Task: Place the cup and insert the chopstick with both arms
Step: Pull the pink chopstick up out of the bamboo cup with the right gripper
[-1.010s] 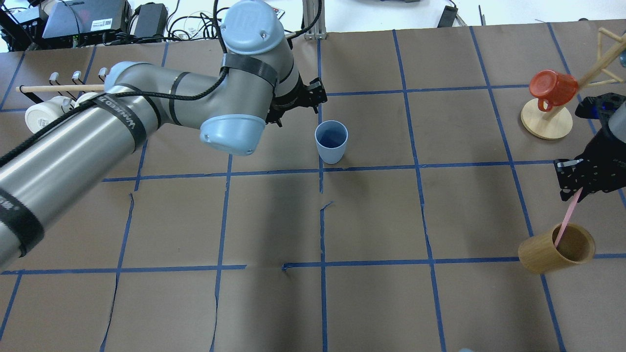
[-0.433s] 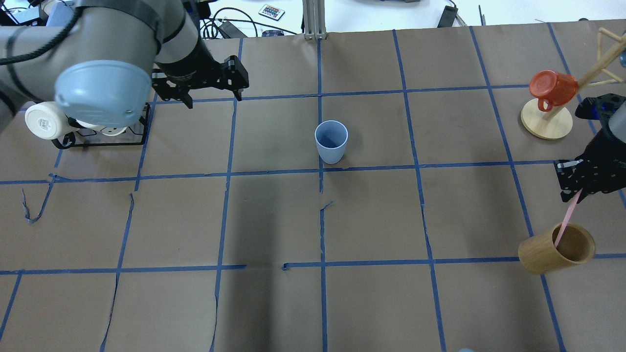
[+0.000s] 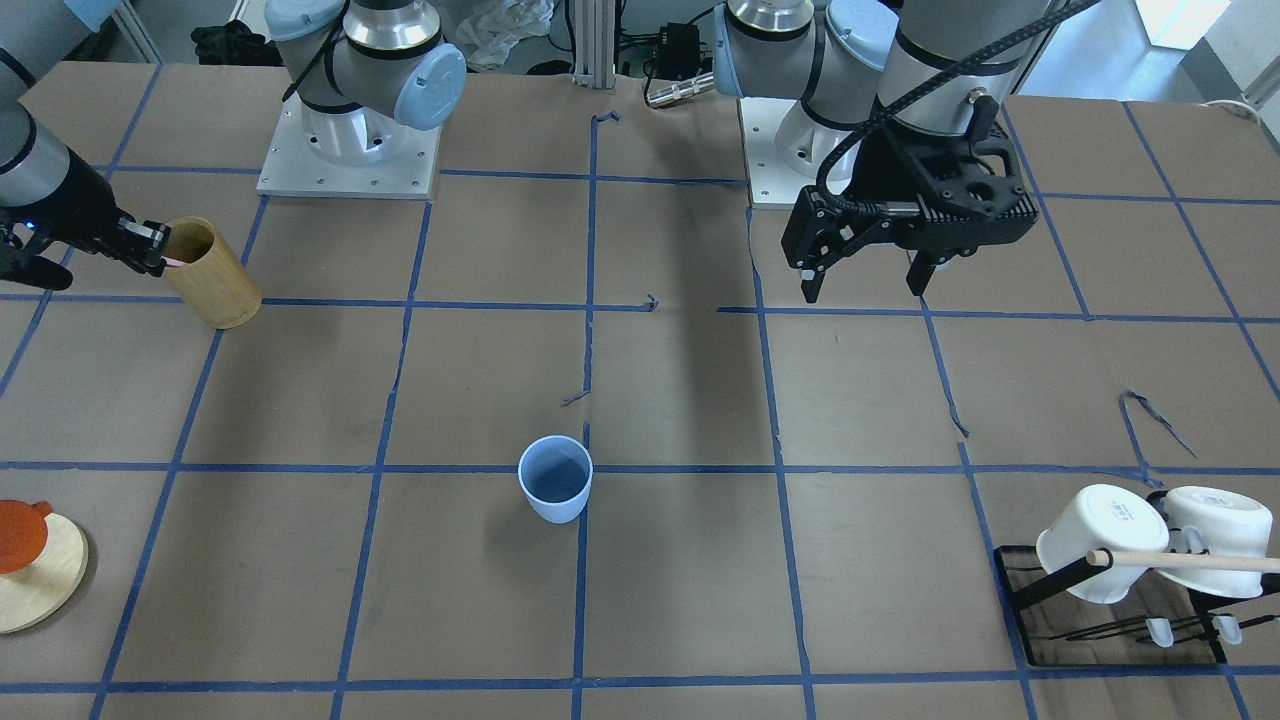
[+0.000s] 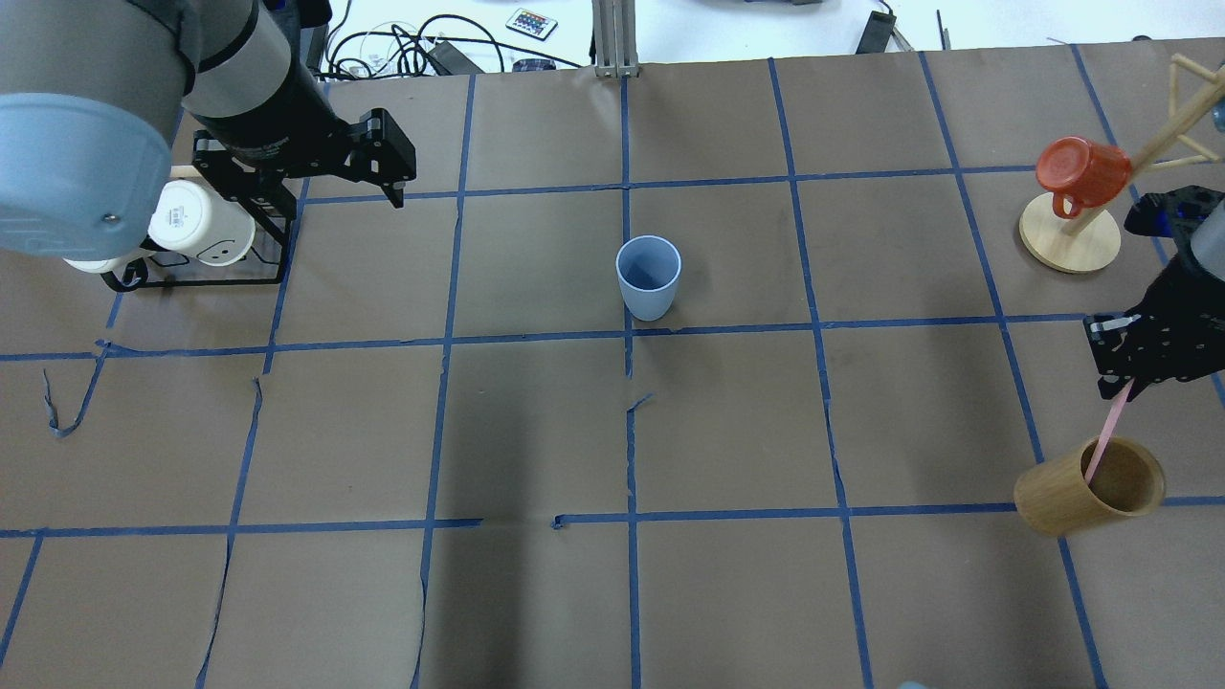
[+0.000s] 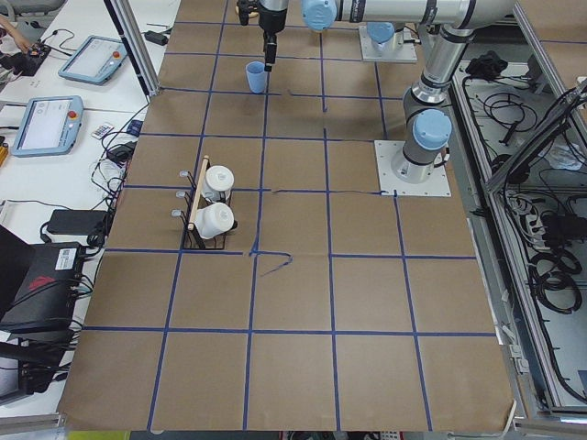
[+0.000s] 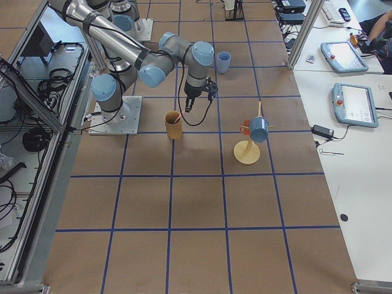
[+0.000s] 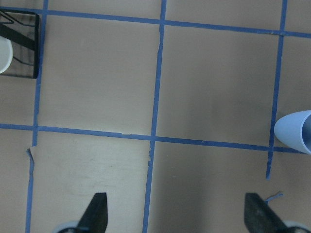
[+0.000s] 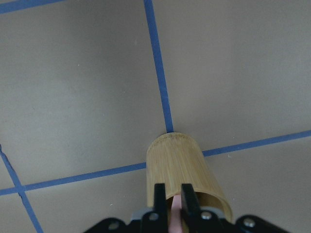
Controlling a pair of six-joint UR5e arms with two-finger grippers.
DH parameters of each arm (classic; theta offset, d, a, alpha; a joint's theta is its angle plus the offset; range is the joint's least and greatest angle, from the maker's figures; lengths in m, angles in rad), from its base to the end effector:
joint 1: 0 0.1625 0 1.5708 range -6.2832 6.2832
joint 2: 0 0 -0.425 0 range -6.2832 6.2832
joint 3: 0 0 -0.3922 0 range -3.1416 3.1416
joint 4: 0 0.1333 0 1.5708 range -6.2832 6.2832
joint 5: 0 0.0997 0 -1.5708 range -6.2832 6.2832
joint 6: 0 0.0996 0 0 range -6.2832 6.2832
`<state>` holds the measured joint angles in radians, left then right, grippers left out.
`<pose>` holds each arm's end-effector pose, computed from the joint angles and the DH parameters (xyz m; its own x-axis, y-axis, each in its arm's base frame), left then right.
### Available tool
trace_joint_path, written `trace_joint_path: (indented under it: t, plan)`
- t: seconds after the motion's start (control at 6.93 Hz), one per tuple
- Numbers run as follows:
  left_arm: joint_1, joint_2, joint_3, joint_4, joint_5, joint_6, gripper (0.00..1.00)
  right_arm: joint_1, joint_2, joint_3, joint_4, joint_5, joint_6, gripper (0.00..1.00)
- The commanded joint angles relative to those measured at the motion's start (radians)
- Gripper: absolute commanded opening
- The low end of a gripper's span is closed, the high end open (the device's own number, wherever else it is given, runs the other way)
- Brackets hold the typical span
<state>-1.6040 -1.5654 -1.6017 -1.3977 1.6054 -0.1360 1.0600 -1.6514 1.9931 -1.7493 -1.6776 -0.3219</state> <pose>-0.1465 -0.4984 0.4937 -0.9942 -0.1062 -0.0140 -0.1029 0.9833 -0.1503 -0.0971 -0.4243 0.3408 -0.9835 0.1745 0.0484 0.1805 0.9656 0.1874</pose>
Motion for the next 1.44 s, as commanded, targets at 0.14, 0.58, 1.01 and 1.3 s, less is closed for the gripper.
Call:
trace_joint_path:
  t: [0.14,0.58,1.01,1.3]
  plan:
    - [0.007,0.016,-0.009,-0.007,0.002,0.001,1.00,0.002,0.002,-0.094,0.141,-0.001,-0.005,0.00]
    - [0.012,0.021,-0.015,-0.012,0.004,0.001,1.00,0.002,0.001,-0.212,0.245,-0.008,-0.008,0.00]
    - [0.016,0.019,-0.006,-0.012,0.002,0.001,1.00,0.047,-0.001,-0.406,0.269,0.021,-0.017,0.00]
    - [0.016,0.019,-0.005,-0.012,0.001,0.001,1.00,0.189,0.005,-0.461,0.138,0.117,0.032,0.00]
